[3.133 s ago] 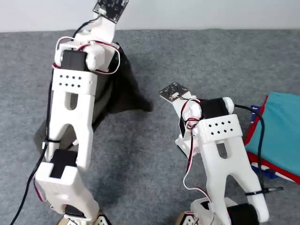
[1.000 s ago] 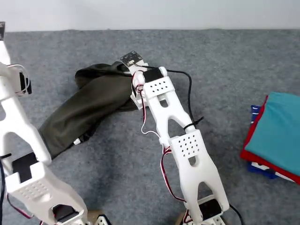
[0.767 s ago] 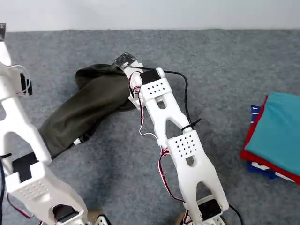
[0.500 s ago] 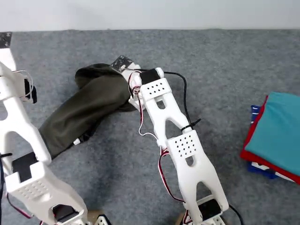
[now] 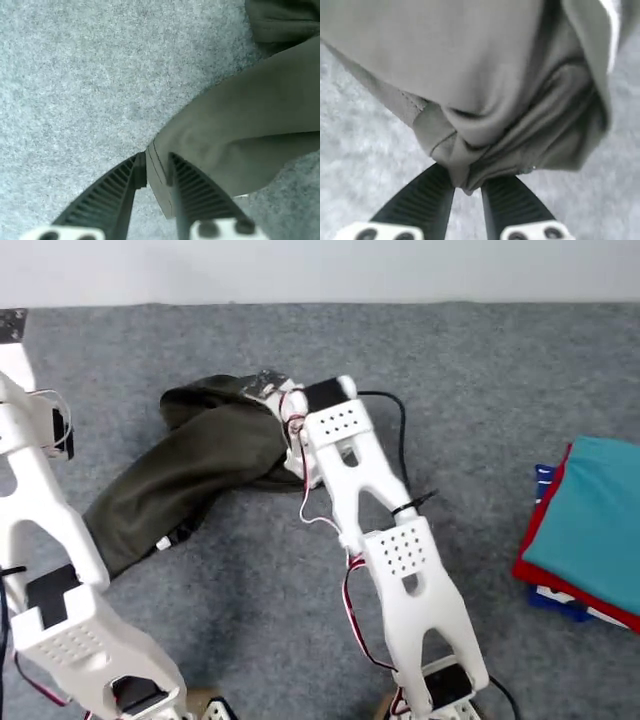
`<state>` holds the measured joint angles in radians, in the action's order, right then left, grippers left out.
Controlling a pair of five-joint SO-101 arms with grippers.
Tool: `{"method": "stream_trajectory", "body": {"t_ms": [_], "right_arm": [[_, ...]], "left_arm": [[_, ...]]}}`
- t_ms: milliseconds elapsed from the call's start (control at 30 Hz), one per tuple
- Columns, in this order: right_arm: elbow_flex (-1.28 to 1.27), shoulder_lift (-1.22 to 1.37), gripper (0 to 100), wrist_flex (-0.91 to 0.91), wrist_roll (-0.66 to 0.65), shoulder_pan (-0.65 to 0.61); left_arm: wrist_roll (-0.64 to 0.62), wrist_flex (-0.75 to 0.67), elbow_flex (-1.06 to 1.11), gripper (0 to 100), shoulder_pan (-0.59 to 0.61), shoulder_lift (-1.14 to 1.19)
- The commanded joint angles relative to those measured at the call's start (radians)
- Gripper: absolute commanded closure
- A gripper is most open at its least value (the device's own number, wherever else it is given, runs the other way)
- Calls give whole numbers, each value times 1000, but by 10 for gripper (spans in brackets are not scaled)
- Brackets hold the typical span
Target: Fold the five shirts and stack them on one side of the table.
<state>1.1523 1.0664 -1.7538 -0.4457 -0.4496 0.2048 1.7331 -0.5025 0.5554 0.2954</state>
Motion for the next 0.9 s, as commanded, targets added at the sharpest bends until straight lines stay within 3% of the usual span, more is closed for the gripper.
{"method": "stream_trajectory", "body": {"t_ms": [0, 233, 433, 667, 867], "right_arm": [[-178, -225, 987, -44, -14, 38], [-489, -512, 987, -42, -17, 101], [-684, -590, 987, -42, -84, 110], [-709, -604, 987, -41, -81, 110], [-710, -602, 987, -41, -80, 143]], "left_arm": [[66, 21, 53, 953, -28, -21], [141, 21, 217, 953, -37, -21], [184, 20, 262, 953, -38, -21], [313, 21, 343, 949, -58, -20], [416, 18, 492, 874, -38, -12]]}}
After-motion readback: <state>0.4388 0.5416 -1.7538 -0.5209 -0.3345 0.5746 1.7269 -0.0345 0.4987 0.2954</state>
